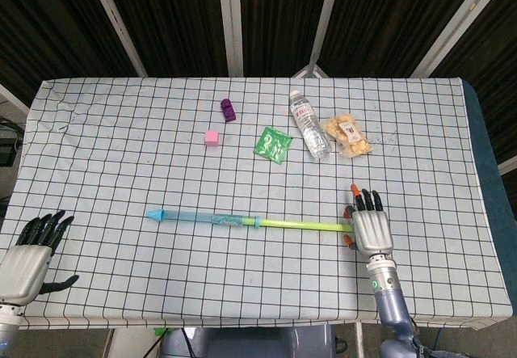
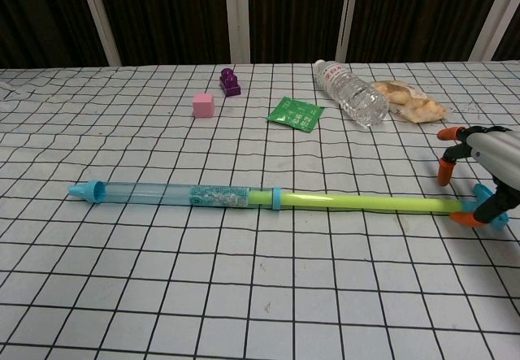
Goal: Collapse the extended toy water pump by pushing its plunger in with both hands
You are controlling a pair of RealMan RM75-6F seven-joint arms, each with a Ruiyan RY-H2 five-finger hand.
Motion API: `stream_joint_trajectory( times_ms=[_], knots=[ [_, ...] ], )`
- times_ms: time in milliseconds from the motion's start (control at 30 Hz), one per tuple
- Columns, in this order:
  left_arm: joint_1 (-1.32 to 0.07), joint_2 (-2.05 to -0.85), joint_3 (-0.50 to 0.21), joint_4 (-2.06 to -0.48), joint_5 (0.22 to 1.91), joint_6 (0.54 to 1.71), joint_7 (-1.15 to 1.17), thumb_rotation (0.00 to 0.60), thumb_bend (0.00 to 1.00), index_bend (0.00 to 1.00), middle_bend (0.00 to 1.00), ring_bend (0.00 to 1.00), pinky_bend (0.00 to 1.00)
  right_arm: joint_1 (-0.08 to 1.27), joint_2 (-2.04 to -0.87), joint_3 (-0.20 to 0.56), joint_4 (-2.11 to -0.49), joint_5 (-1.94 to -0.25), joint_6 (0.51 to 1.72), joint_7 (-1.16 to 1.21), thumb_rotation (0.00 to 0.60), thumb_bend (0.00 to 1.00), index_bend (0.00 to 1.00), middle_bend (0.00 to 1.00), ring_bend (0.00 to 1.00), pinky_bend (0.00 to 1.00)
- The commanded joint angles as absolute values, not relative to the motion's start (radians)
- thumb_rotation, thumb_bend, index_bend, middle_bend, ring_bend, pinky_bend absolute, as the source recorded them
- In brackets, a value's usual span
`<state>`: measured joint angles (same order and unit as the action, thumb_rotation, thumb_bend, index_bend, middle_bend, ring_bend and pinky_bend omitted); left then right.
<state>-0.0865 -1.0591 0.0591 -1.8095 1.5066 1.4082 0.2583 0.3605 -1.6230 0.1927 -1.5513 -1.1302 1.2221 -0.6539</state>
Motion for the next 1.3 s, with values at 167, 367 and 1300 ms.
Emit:
stream_joint_trajectory(
  times_ms=[167,367,1300],
  knots=[
    [-0.087,-1.059,0.057,-1.81,1.504,1.405,0.256,0.6,0.04,0.0,0.0,0.0,0.0,0.374,-1.638,0.192,-1.522,-1.1,1.223,-0.652,0.6,0.32,0.47,0.12,0.0,0.0],
    [-0.085,-1.06,0.056,-1.807,1.503,1.404,0.253,0.6,0.04,0.0,0.0,0.0,0.0,0.378,-1.637,0.191,-1.506,-1.082,1.22,-0.643,0.6,0.35,0.5,0.14,0.0,0.0],
    [-0.084,-1.068,0.047,-1.808,1.501,1.406,0.263,0.6,0.05,0.0,0.0,0.0,0.0,0.384,-1.62,0.163,-1.52,-1.053,1.23,-0.637,0.6,0.47,0.63,0.18,0.0,0.0]
  ],
)
